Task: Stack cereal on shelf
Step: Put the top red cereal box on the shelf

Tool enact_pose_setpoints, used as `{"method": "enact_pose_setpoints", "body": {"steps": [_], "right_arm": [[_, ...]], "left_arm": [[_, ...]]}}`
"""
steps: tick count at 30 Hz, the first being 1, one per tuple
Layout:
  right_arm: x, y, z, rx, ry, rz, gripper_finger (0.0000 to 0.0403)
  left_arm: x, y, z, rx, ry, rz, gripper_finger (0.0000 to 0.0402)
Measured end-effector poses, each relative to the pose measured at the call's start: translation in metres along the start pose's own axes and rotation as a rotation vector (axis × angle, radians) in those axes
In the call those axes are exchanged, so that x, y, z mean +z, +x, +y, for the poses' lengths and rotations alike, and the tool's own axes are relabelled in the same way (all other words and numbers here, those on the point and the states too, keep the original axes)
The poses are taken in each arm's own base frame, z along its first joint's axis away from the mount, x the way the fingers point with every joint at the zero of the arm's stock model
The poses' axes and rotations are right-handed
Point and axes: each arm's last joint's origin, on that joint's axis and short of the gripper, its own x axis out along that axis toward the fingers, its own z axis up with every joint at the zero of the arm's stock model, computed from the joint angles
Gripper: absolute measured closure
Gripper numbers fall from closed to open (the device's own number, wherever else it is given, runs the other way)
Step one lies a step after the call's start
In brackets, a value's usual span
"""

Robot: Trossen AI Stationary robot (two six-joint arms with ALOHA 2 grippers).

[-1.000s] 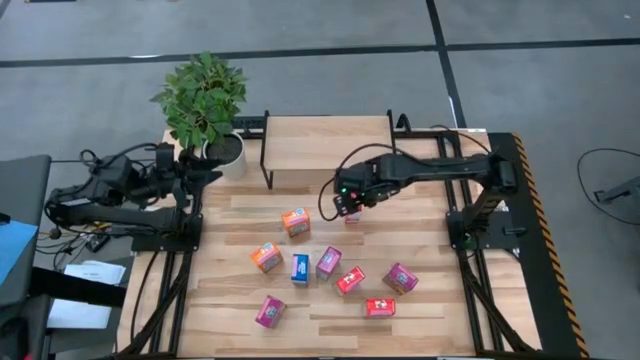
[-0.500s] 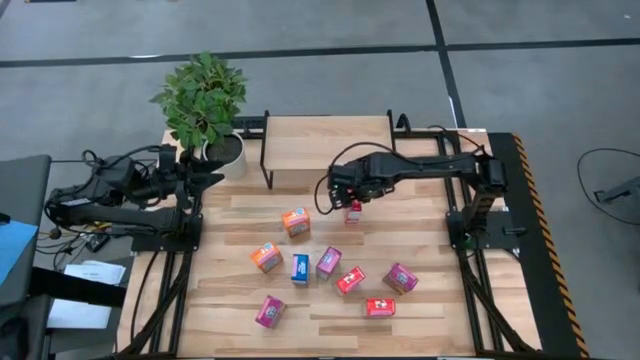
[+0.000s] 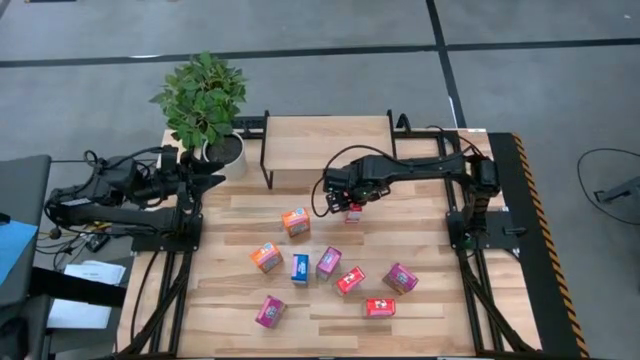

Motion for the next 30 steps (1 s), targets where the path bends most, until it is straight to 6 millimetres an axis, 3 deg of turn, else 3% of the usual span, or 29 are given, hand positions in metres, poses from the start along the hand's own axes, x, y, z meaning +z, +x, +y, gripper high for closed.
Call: {"method": "enact_pose_setpoints", "body": {"steps": [15,20,26,30], "right_arm": [[-0.001,-0.003,0.0,0.038,-0.091,0.039,0.0225],[-0.001,-0.013,0.001,0.087,-0.147,0.059,0.0252],[0.011,-0.046,0.009,0.162,-0.287,0.018,0.0263],[0.024,-0.081,0.015,0.258,-0.386,-0.073,0.0259]], "left_arm": [[0.0,0.0,0.0,0.008,0.004,0.0,0.0111],[0.0,0.0,0.001,0.012,0.005,-0.002,0.0111],[0.0,0.0,0.001,0.03,0.006,-0.01,0.0111],[-0.001,0.0,0.002,0.04,0.012,0.0,0.0111]]}}
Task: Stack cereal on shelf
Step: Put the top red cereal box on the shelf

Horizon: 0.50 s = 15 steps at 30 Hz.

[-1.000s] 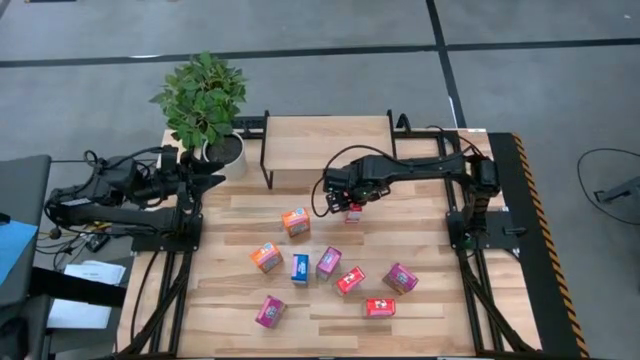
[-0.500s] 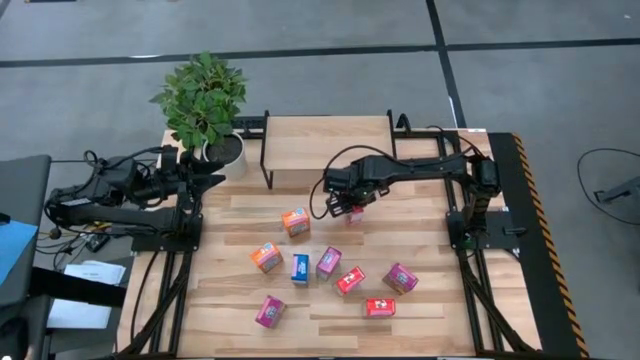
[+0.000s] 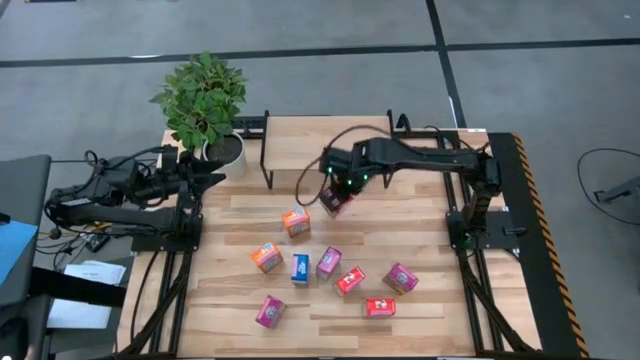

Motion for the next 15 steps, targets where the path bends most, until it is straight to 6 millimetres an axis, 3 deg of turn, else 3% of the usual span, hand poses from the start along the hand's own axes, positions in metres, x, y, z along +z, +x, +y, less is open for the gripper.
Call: {"method": "enact_pose_setpoints", "body": {"steps": [9,15], "right_arm": [[0.038,-0.086,-0.002,0.132,-0.276,-0.279,0.0268],[0.061,-0.116,-0.022,0.106,-0.396,-0.429,0.0267]], "left_arm": [[0.0,0.0,0.0,0.002,-0.001,-0.001,0.0111],[0.0,0.0,0.0,0.007,-0.002,-0.004,0.0111]]}}
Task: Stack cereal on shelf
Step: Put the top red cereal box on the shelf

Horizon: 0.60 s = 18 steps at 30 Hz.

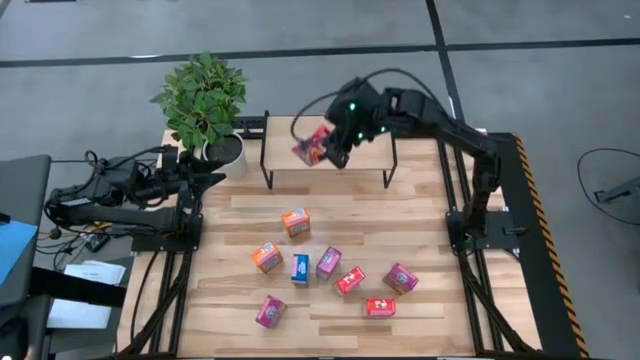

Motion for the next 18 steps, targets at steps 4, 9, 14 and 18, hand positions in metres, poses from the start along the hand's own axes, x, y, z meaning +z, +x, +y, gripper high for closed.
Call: {"method": "enact_pose_setpoints", "body": {"steps": [4,9,14,18], "right_arm": [[0.009,-0.004,-0.019,-0.036,-0.084,-0.066,0.0263],[0.018,-0.006,-0.038,-0.078,-0.137,-0.143,0.0263],[0.022,-0.008,-0.052,-0.115,-0.191,-0.178,0.0267],[0.025,0.002,-0.06,-0.136,-0.244,-0.177,0.0264]], "left_arm": [[-0.001,0.0,0.001,0.007,0.004,0.01,0.0111],[-0.002,0.0,0.001,0.015,-0.008,0.023,0.0111],[-0.003,0.0,0.002,0.017,-0.01,0.024,0.0111],[-0.003,0.0,0.002,0.017,-0.01,0.025,0.0111]]}}
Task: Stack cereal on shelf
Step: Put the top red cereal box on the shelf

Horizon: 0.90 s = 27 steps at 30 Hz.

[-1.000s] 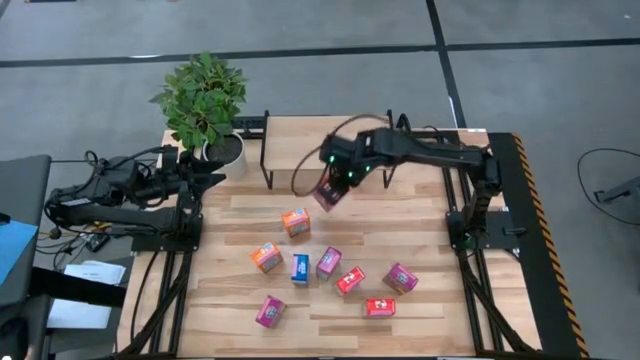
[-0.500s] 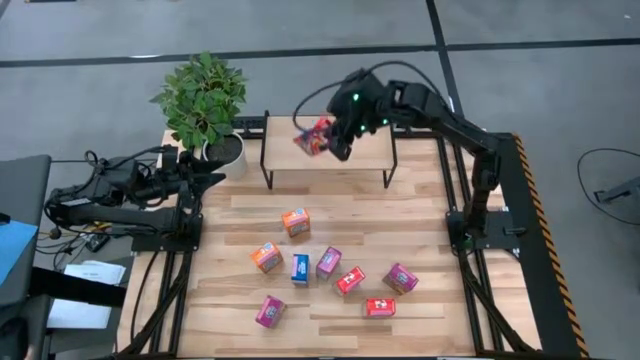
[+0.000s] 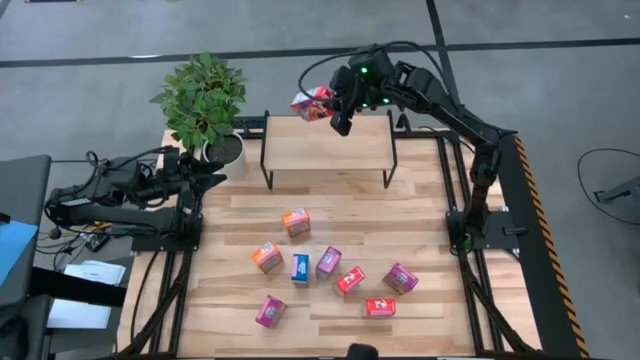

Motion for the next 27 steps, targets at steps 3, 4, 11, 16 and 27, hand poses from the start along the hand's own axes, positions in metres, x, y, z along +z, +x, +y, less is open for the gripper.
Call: {"method": "enact_pose_setpoints", "body": {"steps": [3,4,11,16,27], "right_arm": [[-0.007,0.018,-0.002,0.008,-0.059,0.058,0.0258],[-0.009,0.025,-0.001,0.014,-0.083,0.068,0.0257],[-0.009,0.053,0.004,0.033,-0.179,0.094,0.0255],[-0.006,0.059,0.002,0.01,-0.217,0.069,0.0262],[-0.017,0.064,-0.001,0.023,-0.23,0.164,0.026]], "left_arm": [[0.0,0.0,0.0,0.002,0.001,0.002,0.0111],[0.0,0.0,0.0,0.002,0.001,0.002,0.0111],[0.0,0.0,0.0,0.003,-0.006,0.002,0.0111],[0.0,0.0,0.0,0.004,-0.006,0.0,0.0111],[-0.001,0.0,0.001,0.03,-0.018,-0.006,0.0111]]}}
